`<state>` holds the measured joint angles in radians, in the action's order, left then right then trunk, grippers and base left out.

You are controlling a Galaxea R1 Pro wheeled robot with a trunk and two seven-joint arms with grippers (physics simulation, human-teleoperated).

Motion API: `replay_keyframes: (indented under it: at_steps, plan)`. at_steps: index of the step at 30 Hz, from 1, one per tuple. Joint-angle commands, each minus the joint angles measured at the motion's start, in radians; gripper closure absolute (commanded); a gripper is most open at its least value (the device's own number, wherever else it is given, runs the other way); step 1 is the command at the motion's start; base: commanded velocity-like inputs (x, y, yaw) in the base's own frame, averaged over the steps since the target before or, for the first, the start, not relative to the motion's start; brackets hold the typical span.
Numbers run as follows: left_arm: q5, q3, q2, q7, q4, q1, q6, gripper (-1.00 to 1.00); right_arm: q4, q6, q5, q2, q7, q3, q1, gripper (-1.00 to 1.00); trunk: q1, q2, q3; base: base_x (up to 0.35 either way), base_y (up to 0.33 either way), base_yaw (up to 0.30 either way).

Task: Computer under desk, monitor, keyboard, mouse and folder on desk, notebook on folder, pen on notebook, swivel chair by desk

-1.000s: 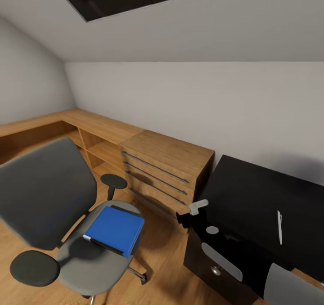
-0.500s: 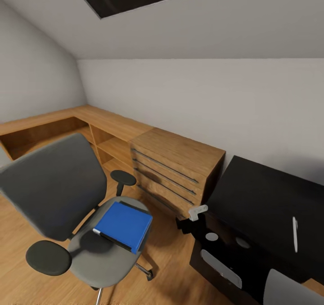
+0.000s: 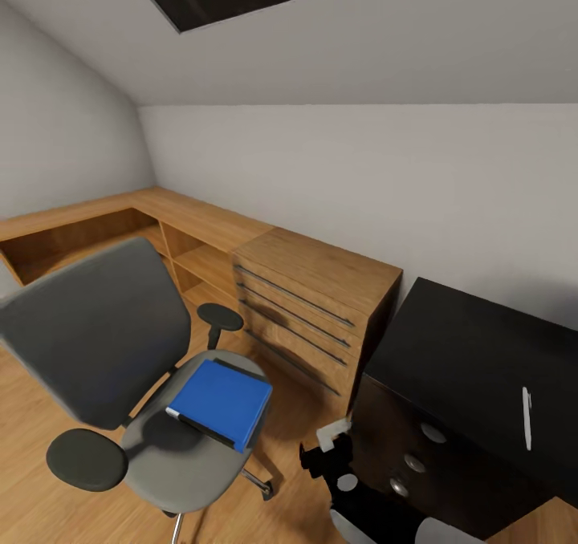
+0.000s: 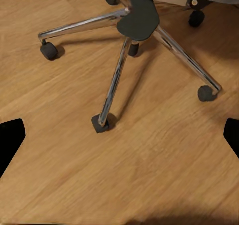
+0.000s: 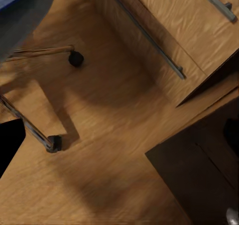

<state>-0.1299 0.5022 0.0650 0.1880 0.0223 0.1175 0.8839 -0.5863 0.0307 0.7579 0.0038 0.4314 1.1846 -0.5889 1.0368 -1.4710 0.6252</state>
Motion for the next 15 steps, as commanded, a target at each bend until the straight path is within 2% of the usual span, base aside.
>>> replay_keyframes:
  at_steps: [1,6,10,15]
  plan:
    - [0.018,0.015,0.001,0.002,-0.001,0.001,0.004,-1.0,0.052,0.028,0.009,0.024,0.007,0.02,0.004,-1.0,0.0,-0.001,0.001,0.0,0.0,0.0]
    - [0.071,0.025,0.001,0.002,-0.001,0.001,0.005,-1.0,0.177,0.112,0.01,0.067,0.007,0.033,0.022,-1.0,0.0,-0.001,0.001,0.0,0.0,0.0]
    - [0.084,0.028,-0.001,0.005,-0.001,0.001,0.004,-1.0,0.242,0.16,0.011,0.078,0.006,0.036,0.038,-1.0,0.0,-0.001,0.001,0.0,0.0,0.0]
    - [0.087,0.027,-0.002,0.005,-0.001,0.001,-0.004,-1.0,0.28,0.2,0.013,0.079,0.006,0.034,0.061,-1.0,0.0,-0.001,0.001,0.0,0.0,0.0]
